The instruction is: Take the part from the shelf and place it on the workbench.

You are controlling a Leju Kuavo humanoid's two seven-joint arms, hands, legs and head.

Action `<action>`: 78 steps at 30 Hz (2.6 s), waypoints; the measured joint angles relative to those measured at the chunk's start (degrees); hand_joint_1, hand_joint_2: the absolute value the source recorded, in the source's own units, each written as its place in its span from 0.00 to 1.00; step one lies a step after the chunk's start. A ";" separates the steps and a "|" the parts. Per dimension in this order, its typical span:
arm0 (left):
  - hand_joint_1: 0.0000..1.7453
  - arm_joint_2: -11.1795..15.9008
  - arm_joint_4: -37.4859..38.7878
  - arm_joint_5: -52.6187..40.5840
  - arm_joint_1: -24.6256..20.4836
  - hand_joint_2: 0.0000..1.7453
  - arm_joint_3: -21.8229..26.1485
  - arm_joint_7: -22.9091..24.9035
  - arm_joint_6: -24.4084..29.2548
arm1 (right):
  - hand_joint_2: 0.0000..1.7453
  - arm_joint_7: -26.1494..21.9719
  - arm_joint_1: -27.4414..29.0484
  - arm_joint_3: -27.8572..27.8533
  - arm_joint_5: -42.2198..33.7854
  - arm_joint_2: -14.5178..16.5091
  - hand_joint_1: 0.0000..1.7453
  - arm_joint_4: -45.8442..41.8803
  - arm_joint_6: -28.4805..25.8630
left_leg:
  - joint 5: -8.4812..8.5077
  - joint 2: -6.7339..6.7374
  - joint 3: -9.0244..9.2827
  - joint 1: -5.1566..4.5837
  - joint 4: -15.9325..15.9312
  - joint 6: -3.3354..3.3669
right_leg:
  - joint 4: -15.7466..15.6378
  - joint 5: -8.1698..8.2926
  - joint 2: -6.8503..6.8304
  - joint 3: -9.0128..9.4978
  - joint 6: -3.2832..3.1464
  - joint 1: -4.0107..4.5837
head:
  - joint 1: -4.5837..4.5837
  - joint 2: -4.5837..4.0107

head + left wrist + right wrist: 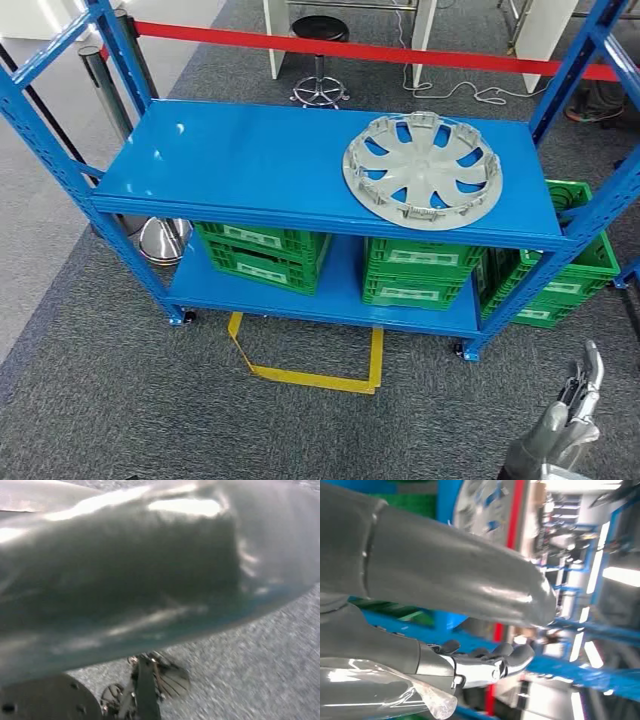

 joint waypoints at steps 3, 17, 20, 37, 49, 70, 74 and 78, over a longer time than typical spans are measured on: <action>0.00 -0.04 0.05 -1.33 0.09 0.00 -0.14 0.52 0.18 | 0.00 -0.14 0.85 1.54 1.46 -0.17 0.00 -2.73 -0.51 | 0.40 0.08 0.21 0.28 -0.64 0.74 | 1.93 -1.54 -0.03 -1.12 0.48 -0.11 | 0.13 0.00; 0.00 -0.42 0.41 -5.74 -0.17 0.00 -1.55 1.43 -0.74 | 0.00 -0.24 2.73 6.03 1.65 -1.67 0.00 -6.91 -0.06 | -0.33 0.15 0.56 -0.13 -0.22 -0.37 | -0.37 0.20 -0.10 0.19 -0.99 0.33 | 0.23 0.00; 0.00 -0.39 0.52 -5.97 -0.28 0.00 -1.61 1.94 -0.64 | 0.00 0.03 2.83 6.42 1.58 -1.67 0.00 -7.10 0.41 | -4.06 0.14 -2.38 0.08 6.46 -1.26 | -0.74 0.21 -0.32 0.60 -1.63 0.06 | -0.01 0.00; 0.00 0.03 0.86 -7.22 -0.71 0.00 -2.57 2.32 -1.80 | 0.00 1.66 3.23 6.37 0.96 -2.81 0.00 -6.90 3.06 | 0.25 0.16 0.00 0.17 -0.43 1.56 | 13.32 -8.17 -0.15 -5.79 0.97 0.16 | 0.74 0.00; 0.00 0.20 0.88 -7.18 -1.12 0.00 -2.55 1.66 -3.03 | 0.00 1.72 2.69 6.44 2.13 -3.44 0.00 -6.25 3.44 | -3.26 0.07 1.46 -0.20 1.83 -0.64 | 0.19 0.43 -0.14 -0.71 -1.40 0.19 | 0.40 0.01; 0.00 1.10 1.11 -8.89 -0.78 0.00 -2.60 4.37 -1.81 | 0.00 2.52 2.34 7.92 3.12 -4.61 0.00 -4.96 1.77 | -1.49 -0.07 1.69 -0.27 -0.06 2.06 | 14.15 -5.72 -0.12 -7.61 0.87 0.38 | 0.97 -0.02; 0.00 1.19 1.15 -8.95 -0.88 0.00 -2.60 4.32 -2.27 | 0.00 2.63 2.12 8.52 3.78 -5.24 0.00 -4.47 1.92 | -3.47 -0.10 4.09 -0.29 -0.14 1.35 | 2.93 1.00 -0.28 -4.27 -0.16 0.78 | 0.89 -0.02; 0.00 1.18 1.21 -8.99 -1.00 0.00 -2.60 4.30 -2.33 | 0.00 3.10 2.17 9.30 4.11 -5.57 0.00 -4.12 1.83 | -4.21 0.05 5.44 -0.27 0.59 -0.04 | 1.52 0.63 -0.35 -2.51 -1.69 0.96 | 0.78 -0.01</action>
